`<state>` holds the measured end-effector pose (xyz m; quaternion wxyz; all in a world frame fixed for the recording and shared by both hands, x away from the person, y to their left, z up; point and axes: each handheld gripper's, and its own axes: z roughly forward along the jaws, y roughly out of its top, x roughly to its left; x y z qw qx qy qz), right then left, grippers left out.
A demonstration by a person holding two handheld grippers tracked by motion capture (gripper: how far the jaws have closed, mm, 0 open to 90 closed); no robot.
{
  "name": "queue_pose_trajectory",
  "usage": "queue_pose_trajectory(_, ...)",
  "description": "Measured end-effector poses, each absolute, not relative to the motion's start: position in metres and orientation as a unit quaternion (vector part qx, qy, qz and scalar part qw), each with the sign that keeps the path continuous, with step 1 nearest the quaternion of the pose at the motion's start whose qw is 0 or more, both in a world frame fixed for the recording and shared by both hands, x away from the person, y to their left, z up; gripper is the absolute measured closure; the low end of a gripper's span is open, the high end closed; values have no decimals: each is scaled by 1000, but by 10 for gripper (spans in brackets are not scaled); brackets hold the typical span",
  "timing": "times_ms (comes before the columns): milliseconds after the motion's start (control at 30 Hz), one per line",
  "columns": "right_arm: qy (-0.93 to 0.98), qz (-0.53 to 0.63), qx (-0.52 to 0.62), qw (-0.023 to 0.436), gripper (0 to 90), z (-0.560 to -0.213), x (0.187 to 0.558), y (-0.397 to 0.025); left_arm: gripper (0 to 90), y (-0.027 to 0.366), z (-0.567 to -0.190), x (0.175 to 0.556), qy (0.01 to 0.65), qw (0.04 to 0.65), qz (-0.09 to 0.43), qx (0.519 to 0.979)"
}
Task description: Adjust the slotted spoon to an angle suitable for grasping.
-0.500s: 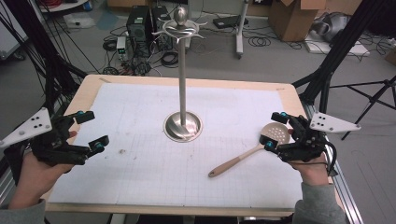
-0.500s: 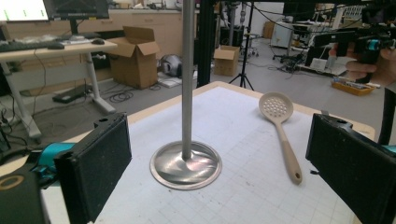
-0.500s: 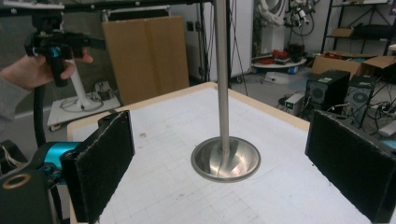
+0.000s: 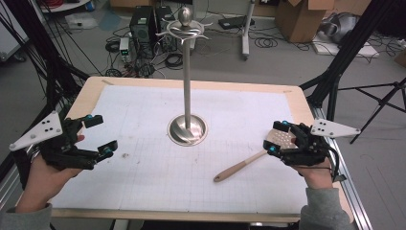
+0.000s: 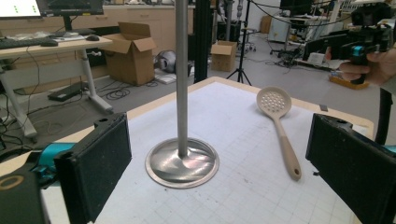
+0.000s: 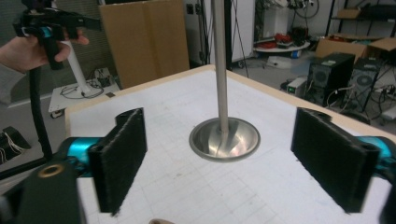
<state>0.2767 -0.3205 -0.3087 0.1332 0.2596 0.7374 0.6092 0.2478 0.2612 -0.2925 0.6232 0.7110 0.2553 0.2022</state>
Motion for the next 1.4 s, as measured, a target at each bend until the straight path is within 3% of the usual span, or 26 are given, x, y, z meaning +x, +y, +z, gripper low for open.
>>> queue_pose_trajectory(133,733,608,272,135,428,-317,280,-325,71,259,-295,248,253,619,199,717)
queue_pose_trajectory(200,734,606,275,139,459,-319,280,-326,71,259,-295,248,254,619,198,716)
queue_pose_trajectory(233,737,596,283,148,560,-325,280,-327,71,260,-296,248,254,619,199,716)
queue_pose_trajectory(333,743,581,288,165,711,-331,280,-328,71,260,-296,249,255,619,200,715)
queue_pose_trajectory(433,748,575,291,158,788,-339,283,-329,71,261,-296,249,255,621,202,713)
queue_pose_trajectory(667,754,569,293,147,893,-357,291,-330,71,261,-299,249,258,619,198,715)
queue_pose_trajectory(900,773,540,299,150,898,-376,299,-328,71,259,-304,249,263,613,193,719)
queue_pose_trajectory(1100,765,546,321,117,898,-391,307,-333,71,259,-307,250,266,608,192,723)
queue_pose_trajectory(1400,791,492,340,129,898,-403,317,-325,71,261,-310,246,269,602,191,727)
